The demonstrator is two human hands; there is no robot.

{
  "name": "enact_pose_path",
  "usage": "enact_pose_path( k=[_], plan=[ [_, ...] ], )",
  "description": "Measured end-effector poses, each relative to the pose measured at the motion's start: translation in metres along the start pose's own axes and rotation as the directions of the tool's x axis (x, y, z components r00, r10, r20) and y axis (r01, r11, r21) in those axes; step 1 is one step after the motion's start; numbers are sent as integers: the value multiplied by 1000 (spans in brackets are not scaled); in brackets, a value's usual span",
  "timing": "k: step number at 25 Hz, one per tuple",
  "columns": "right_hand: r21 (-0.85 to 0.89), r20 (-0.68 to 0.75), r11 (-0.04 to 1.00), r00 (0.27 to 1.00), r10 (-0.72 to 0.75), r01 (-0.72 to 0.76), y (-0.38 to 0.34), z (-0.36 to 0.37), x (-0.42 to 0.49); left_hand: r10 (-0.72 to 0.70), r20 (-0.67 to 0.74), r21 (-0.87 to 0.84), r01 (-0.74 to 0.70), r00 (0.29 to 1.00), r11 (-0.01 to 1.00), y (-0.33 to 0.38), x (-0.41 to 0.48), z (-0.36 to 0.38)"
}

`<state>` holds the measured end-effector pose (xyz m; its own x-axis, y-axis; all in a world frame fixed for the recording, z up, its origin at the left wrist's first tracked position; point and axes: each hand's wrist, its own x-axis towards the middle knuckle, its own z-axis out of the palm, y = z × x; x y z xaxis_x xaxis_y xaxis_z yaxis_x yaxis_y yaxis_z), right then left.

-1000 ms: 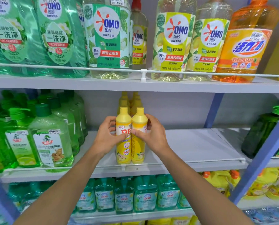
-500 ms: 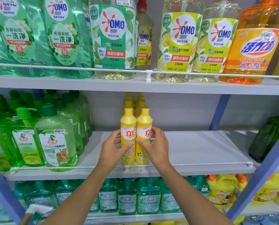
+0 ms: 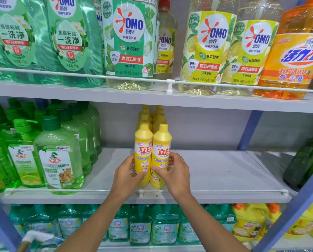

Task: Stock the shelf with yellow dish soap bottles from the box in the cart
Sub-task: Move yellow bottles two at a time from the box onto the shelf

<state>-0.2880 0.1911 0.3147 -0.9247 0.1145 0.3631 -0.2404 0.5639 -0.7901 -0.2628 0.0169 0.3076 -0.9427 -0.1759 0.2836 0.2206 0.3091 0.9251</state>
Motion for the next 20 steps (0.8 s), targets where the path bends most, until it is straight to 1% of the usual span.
enact_pose_path(
  k=[2,5,7,12,20],
  plan=[
    [-14,-12,1000,1000,0,0,-1,3,3,8,-35,5,-8,999,1000,-1,1,1],
    [-24,-24,1000,1000,4,-5,-2,5,10,-27,-94,-16,25,995,1000,-3,4,6],
    [-35,-24,999,1000,8,-9,-2,7,15,-29,-116,4,29,993,1000,-4,7,9],
    [-38,-20,999,1000,12,-12,0,9,18,-21,-143,45,28,990,999,-5,10,12],
    [-44,3,999,1000,11,-11,-1,9,18,-87,-133,98,100,987,990,5,10,12]
  ],
)
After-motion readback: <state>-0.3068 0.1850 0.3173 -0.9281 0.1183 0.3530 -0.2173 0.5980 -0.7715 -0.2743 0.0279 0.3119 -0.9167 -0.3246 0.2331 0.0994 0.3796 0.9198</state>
